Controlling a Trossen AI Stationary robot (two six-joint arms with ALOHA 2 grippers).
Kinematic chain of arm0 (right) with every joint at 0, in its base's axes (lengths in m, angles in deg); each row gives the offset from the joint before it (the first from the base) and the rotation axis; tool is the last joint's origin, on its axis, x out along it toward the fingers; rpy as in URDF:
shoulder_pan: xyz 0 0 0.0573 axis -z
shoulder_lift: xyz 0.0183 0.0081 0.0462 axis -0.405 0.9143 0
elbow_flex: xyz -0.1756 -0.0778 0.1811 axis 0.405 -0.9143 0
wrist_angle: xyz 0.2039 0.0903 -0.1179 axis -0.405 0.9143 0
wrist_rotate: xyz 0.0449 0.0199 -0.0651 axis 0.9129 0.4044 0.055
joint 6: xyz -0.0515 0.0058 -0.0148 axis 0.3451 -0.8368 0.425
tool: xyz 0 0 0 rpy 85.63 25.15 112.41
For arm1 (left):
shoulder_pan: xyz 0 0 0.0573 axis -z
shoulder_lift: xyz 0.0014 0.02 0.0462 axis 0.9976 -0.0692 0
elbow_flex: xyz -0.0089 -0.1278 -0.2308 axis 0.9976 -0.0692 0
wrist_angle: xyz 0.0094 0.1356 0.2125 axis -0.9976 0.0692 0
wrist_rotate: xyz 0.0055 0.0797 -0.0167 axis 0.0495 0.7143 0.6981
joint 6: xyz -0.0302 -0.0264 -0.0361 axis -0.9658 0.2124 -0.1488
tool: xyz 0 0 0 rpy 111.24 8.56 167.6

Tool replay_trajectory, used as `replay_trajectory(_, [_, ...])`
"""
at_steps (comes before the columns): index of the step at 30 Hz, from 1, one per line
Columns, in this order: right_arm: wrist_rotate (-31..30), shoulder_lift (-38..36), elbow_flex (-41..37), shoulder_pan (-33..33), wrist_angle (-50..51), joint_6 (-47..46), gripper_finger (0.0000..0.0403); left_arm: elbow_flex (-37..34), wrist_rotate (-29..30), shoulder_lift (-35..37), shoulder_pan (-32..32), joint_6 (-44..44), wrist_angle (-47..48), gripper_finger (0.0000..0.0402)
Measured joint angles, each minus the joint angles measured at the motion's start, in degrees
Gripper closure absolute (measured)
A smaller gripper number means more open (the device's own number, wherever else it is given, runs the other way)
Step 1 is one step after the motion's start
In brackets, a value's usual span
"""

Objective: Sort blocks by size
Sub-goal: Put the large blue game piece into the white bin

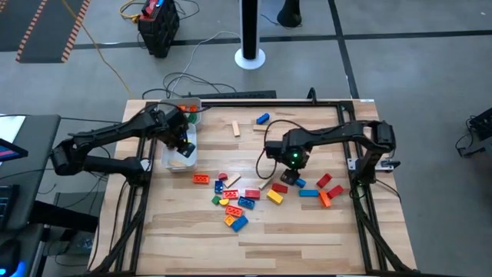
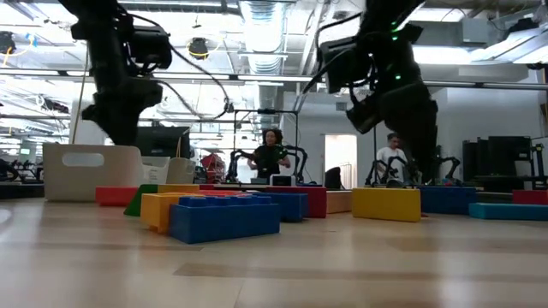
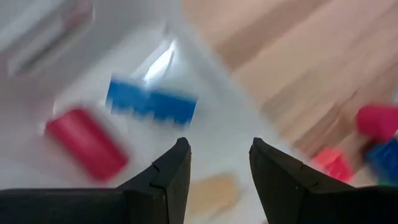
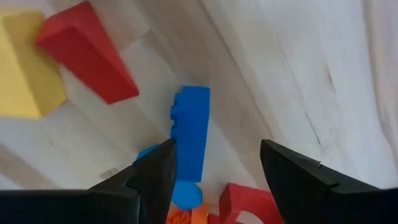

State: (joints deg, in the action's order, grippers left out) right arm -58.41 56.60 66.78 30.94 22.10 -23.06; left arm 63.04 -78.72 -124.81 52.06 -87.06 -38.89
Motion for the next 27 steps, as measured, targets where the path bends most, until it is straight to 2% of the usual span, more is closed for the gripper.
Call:
replay_trajectory(2, [-0.3,-3.5,-2.3,0.0,-1.1,0.0,0.0143,0.0,0.1,0.0,0.0,-2.1,-2.4,0.0247])
replay_trajectory(7, [-1.6,-13.9,-9.0,-0.2,-6.7,-1.6,0.0143,0.0,0.1,0.0,0.0,-17.8,-9.5,0.0247])
replay_trajectory(9, [-1.6,-17.3,-11.4,-0.6,-8.3,-1.7,0.0143,0.0,0.1,0.0,0.0,-19.9,-13.1,0.0247])
replay_trajectory(17, [-5.8,-22.8,-15.5,-3.3,-9.8,-2.8,0.0143,0.0,3.2,0.0,0.0,-29.5,-15.6,0.0247])
replay_trajectory(20, [-7.1,-23.5,-15.5,-4.7,-11.4,-2.8,0.0143,0.0,1.8,0.0,0.0,-32.8,-15.1,0.0247])
replay_trajectory(22, [-7.9,-23.5,-15.5,-5.5,-12.5,-2.1,0.0143,0.0,-2.2,0.0,0.0,-34.6,-16.1,0.0247])
replay_trajectory(25, [-8.0,-22.8,-15.5,-6.3,-15.4,-0.4,0.0143,0.0,-8.0,0.2,0.3,-30.7,-26.3,0.0247])
replay_trajectory(27, [-8.0,-22.3,-15.7,-6.3,-17.2,0.0,0.0143,0.0,-9.5,0.9,1.5,-30.4,-36.1,0.0247])
